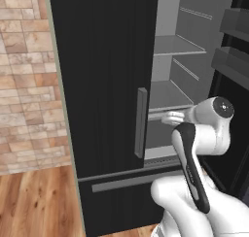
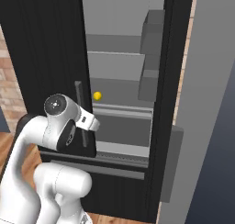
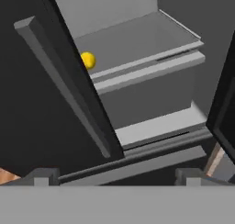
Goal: Retrieve a lemon from the fridge and place it on the cutting board with the fish.
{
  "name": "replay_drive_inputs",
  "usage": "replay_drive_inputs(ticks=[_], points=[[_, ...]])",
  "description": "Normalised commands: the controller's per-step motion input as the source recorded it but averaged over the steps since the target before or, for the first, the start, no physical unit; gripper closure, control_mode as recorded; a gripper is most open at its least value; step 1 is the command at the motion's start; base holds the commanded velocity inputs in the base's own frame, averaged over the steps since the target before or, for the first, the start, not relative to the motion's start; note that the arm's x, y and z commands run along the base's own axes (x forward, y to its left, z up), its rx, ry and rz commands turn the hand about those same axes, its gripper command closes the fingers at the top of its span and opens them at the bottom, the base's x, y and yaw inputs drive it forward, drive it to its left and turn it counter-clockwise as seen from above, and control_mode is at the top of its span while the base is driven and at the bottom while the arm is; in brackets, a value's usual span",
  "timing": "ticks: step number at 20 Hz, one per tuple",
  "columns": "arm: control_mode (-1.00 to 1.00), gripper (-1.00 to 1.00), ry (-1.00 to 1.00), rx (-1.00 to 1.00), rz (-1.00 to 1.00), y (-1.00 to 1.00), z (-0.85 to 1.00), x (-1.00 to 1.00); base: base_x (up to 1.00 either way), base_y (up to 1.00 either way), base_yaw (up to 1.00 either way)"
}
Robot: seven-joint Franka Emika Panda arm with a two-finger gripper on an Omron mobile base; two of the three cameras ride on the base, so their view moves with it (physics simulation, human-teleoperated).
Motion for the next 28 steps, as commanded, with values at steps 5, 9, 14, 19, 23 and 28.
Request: replay_drive_inputs(ticks=[5,9,14,19,23,28], points=[[-1.00,-1.00,0.00,-0.38,0.01,0.08,0.37,0.00,0.00,0.00,0.00],[-1.00,-1.00,0.01,-0.07,0.00,0.16,0.03,0.00,0.00,0.00,0.00],[-1.00,-1.00,0.07,0.00,0.02,0.30,0.00,0.14,0.00,0.00,0.00],[-1.00,-1.00,0.09,0.01,0.00,0.36,0.10,0.35,0.00,0.00,0.00],[-1.00,-1.00,0.03,0.01,0.00,0.13,0.02,0.47,0.00,0.00,0.00],[-1.00,-1.00,0.01,0.00,0.00,0.00,0.00,0.47,0.00,0.00,0.00]])
